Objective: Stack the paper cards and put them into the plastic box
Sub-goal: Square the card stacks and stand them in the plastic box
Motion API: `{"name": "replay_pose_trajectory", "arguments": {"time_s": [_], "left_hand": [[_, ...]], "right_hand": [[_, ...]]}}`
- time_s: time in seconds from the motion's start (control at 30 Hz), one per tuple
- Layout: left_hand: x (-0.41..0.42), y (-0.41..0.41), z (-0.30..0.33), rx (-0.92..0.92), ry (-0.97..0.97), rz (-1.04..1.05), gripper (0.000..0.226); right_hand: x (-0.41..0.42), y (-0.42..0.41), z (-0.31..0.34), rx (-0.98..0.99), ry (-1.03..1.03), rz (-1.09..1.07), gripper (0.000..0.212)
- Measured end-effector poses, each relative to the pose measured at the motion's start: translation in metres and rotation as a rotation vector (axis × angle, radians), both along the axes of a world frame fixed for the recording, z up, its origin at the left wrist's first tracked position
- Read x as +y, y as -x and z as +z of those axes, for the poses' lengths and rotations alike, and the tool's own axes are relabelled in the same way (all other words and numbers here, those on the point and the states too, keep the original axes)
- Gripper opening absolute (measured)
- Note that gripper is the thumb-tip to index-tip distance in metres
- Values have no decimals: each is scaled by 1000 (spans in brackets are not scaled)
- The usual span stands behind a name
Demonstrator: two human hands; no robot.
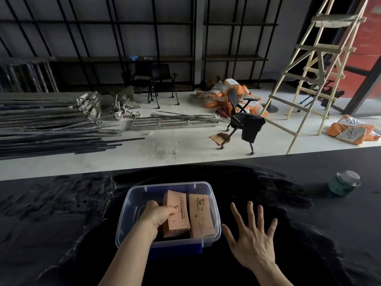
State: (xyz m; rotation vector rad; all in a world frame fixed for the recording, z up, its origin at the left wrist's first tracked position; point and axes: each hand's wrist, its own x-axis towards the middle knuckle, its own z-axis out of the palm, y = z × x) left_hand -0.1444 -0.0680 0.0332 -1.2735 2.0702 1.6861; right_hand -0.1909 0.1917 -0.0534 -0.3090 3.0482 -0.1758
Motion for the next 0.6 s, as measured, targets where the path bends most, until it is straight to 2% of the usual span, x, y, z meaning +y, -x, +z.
{"name": "replay_pose_trajectory", "arguments": {"time_s": [0.07, 0.17, 0.23, 0.3, 0.6], "left_hand": [[3, 1, 0, -21, 14, -39, 55], [8, 1, -5, -72, 77, -136, 69], [11, 1, -1, -141, 263, -260, 73], [12, 1, 2, -196, 426, -365, 65], [9, 3, -6, -123, 421, -354, 47]], "right_hand": [[0, 0, 0, -6, -10, 3, 90], [1, 0, 0, -5, -2, 3, 92], [1, 1, -1, -5, 5, -2, 92], [1, 0, -2, -2, 1, -3, 92], [1, 1, -5, 22, 8, -6, 88]]}}
